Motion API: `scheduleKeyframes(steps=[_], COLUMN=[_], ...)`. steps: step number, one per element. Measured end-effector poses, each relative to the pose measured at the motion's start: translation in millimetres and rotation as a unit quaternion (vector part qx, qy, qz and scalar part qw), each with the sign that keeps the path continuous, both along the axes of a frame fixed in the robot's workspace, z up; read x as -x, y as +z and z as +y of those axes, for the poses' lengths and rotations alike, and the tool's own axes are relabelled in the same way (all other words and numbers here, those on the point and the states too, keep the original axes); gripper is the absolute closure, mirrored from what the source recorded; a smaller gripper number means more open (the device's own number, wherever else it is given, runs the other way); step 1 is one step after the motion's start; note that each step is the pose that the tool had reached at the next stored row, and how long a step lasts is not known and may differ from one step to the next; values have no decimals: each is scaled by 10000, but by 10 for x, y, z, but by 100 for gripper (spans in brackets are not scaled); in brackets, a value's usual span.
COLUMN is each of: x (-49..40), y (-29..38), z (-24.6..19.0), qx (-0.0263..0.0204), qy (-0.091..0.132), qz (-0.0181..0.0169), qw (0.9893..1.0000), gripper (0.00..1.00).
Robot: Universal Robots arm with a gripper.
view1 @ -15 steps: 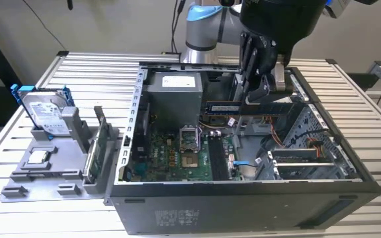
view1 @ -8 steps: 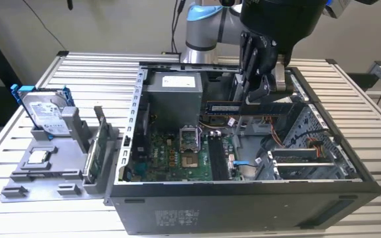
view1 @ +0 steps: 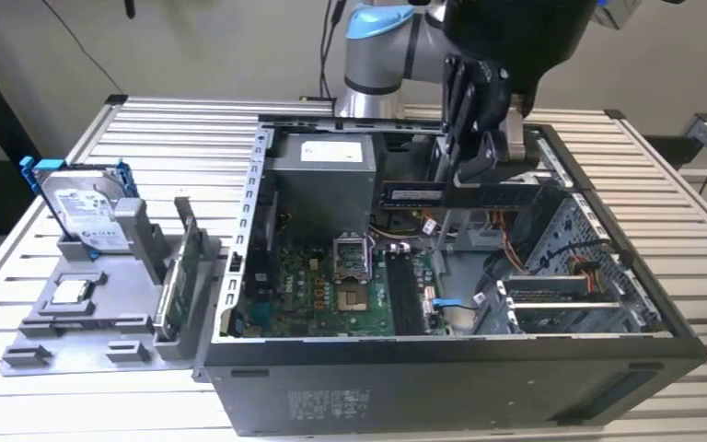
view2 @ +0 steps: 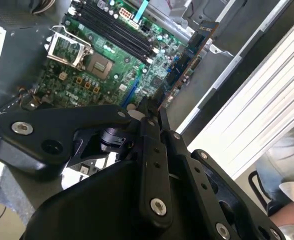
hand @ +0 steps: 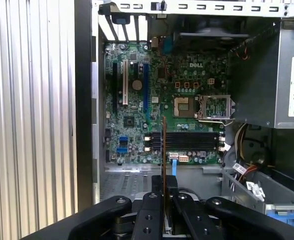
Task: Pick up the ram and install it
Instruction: 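Pick up the ram and move it above insertion slot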
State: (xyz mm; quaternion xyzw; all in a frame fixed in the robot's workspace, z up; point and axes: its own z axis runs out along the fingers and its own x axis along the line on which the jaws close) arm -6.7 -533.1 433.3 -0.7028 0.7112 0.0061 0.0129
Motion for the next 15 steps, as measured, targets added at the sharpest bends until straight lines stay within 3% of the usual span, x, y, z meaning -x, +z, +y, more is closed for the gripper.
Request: scheduleKeyframes(steps=[6,15], x=[0,0], y=[0,-5], z=[96,278], qx=[0,0], qy=[0,0], qz=[0,0], qw=[10000,10000], gripper=[86,86])
